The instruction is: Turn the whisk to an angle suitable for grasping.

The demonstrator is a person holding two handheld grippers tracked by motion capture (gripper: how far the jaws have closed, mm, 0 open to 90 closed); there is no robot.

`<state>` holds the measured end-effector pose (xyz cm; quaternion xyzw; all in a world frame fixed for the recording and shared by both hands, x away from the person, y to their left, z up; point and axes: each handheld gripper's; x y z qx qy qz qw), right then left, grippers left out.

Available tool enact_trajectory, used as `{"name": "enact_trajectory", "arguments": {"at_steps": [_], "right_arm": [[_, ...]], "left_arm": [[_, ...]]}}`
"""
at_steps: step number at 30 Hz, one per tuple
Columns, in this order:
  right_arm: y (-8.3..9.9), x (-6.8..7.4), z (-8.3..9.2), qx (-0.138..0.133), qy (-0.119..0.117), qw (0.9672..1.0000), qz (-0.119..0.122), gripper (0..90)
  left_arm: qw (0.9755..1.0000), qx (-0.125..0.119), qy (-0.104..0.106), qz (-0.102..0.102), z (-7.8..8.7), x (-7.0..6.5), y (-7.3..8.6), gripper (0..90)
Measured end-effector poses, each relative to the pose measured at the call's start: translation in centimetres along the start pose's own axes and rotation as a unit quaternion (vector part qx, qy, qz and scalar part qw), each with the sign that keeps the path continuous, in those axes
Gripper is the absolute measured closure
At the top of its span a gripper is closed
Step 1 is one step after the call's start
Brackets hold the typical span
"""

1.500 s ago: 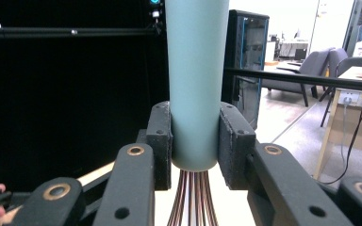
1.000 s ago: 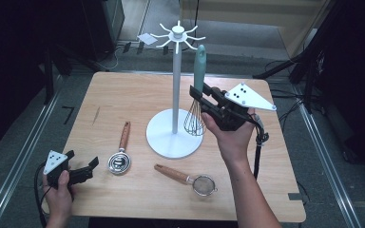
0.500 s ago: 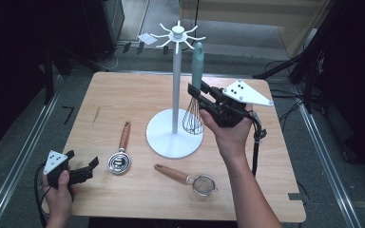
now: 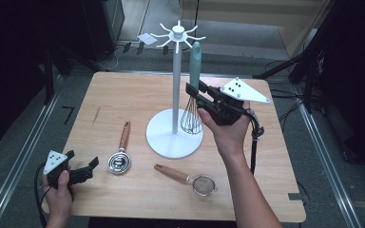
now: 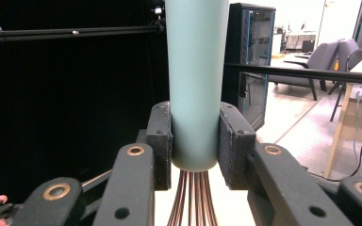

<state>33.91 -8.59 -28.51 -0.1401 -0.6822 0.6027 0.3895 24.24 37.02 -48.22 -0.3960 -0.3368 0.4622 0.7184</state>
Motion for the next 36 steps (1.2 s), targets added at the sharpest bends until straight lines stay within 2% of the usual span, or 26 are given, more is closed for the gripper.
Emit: {"name": "enact_trajectory", "arguments": {"at_steps": [29, 36], "right_arm": [[0.2, -0.3, -1.0, 0.004, -0.014, 0.9999, -0.006, 71.1], [0.3, -0.3, -1.0, 0.001, -0.008, 0.9999, 0.008, 70.6]], "left_arm": [[1.0000, 0.000, -0.002, 0.000, 0.0, 0.0, 0.0, 0.9], [1.0000, 0.000, -0.003, 0.000, 0.0, -0.1, 0.0, 0.9]]}}
Point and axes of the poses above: each handheld gripper's, and its own axes: z roughly backward along the jaws, y roughly out of its underside, x roughly to its left, and after that the axes turned 15 degrees about -z, right-handed
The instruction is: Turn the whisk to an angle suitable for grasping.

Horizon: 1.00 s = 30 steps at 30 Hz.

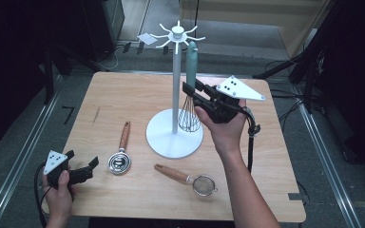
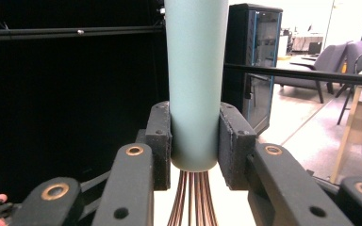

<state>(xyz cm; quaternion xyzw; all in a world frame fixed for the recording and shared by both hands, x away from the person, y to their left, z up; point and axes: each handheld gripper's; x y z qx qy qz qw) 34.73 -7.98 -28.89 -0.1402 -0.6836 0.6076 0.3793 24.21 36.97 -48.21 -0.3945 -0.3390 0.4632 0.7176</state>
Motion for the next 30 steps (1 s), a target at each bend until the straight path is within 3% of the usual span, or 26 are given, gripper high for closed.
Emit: {"name": "enact_trajectory", "arguments": {"at_steps": [8, 13, 16, 19, 23, 30], "right_arm": [[-0.4, 0.2, 0.3, -0.014, -0.003, 0.9999, 0.006, 58.7], [-0.8, 0.1, 1.2, -0.045, 0.002, 0.9989, 0.013, 69.8], [-1.3, -0.1, 1.7, -0.059, 0.017, 0.9981, 0.006, 82.2], [-1.5, -0.3, 1.6, -0.065, 0.032, 0.9973, 0.010, 89.1], [-1.9, -0.7, 1.0, -0.079, 0.052, 0.9954, 0.016, 90.0], [-2.6, -0.9, -0.1, -0.089, 0.048, 0.9942, 0.037, 90.0]], "left_arm": [[1.0000, 0.000, -0.001, 0.000, 0.0, 0.0, 0.0, 0.9], [1.0000, 0.000, -0.001, 0.000, 0.0, 0.0, 0.0, 0.9], [1.0000, 0.001, -0.001, 0.000, 0.0, 0.0, 0.0, 0.9], [1.0000, 0.000, -0.002, 0.000, 0.0, 0.0, 0.0, 0.9], [1.0000, 0.000, -0.002, -0.001, 0.0, 0.0, 0.0, 0.9], [1.0000, 0.000, 0.000, 0.000, 0.0, 0.0, 0.0, 0.9]]}}
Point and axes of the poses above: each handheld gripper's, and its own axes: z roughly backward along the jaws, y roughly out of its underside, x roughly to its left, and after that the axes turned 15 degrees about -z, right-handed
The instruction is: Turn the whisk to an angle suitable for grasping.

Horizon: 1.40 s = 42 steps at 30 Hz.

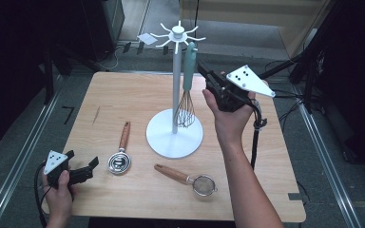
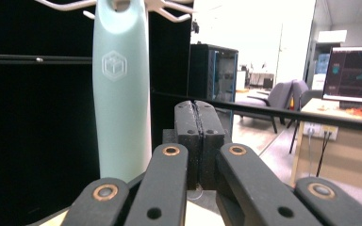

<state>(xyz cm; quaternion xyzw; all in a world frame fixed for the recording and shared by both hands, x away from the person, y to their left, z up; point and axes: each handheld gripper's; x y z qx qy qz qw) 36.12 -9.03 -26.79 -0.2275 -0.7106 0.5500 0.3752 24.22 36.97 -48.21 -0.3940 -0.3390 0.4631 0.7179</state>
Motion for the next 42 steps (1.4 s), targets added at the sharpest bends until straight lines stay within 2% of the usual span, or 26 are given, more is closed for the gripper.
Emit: {"name": "enact_trajectory", "arguments": {"at_steps": [5, 15, 24, 28, 38, 42], "right_arm": [[-0.7, 0.7, -0.9, -0.005, -0.014, 0.9994, 0.031, 90.0], [-0.6, 1.4, -0.9, -0.003, -0.033, 0.9989, 0.033, 90.0], [-0.4, 1.9, -0.8, -0.003, -0.036, 0.9988, 0.033, 90.0], [-0.4, 2.5, -0.8, -0.002, -0.036, 0.9986, 0.040, 90.0], [-0.2, 3.3, -0.6, -0.002, -0.034, 0.9987, 0.037, 90.0], [-0.2, 3.7, -0.4, -0.005, -0.026, 0.9991, 0.035, 90.0]], "left_arm": [[1.0000, 0.000, 0.001, 0.000, 0.0, 0.0, 0.0, 0.9], [1.0000, -0.001, 0.000, -0.001, 0.0, 0.0, 0.0, 0.9], [1.0000, -0.001, 0.000, -0.001, 0.0, 0.0, 0.0, 0.9], [1.0000, -0.001, 0.001, -0.001, 0.0, 0.0, 0.0, 0.9], [1.0000, 0.000, 0.001, -0.001, 0.0, -0.1, 0.0, 0.9], [1.0000, -0.002, 0.000, -0.001, 0.0, -0.1, 0.0, 0.9]]}}
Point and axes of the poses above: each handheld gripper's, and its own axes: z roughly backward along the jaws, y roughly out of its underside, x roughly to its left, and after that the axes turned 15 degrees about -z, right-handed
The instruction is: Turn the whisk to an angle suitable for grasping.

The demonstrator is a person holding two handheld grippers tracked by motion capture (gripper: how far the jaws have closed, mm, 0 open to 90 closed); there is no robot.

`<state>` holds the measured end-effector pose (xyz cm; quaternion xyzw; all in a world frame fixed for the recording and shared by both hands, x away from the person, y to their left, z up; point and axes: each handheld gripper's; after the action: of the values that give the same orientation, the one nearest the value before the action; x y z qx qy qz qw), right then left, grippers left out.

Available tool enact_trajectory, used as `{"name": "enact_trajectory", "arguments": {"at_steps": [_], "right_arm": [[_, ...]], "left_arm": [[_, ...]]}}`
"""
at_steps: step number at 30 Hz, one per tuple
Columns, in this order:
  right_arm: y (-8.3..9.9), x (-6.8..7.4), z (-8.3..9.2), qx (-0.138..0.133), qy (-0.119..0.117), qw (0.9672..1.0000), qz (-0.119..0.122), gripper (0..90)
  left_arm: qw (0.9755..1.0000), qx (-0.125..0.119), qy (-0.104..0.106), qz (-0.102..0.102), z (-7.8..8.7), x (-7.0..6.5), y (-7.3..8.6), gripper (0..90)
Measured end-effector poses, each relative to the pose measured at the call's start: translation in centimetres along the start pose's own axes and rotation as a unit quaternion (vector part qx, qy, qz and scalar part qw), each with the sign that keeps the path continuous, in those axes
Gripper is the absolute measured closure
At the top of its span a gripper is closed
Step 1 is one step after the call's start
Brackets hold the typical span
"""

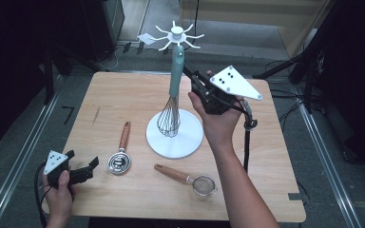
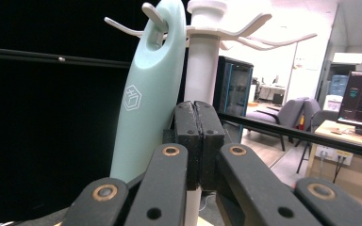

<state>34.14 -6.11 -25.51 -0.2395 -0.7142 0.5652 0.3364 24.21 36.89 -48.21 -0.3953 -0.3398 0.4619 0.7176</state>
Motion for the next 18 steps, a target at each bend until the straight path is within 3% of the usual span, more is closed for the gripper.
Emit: {"name": "enact_trajectory", "arguments": {"at_steps": [18], "right_arm": [[0.21, 0.90, -0.18, 0.006, -0.002, 1.0000, 0.002, 90.0]], "left_arm": [[1.0000, -0.002, 0.001, -0.004, 0.00, -0.05, 0.00, 0.9]]}}
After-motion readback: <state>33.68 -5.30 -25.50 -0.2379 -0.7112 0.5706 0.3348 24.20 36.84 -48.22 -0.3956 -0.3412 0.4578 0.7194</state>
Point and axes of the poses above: each handheld gripper's, and its own axes: z roughly backward along the jaws, y roughly out of its underside, x roughly to its left, and after that the axes turned 15 degrees about -z, right-handed
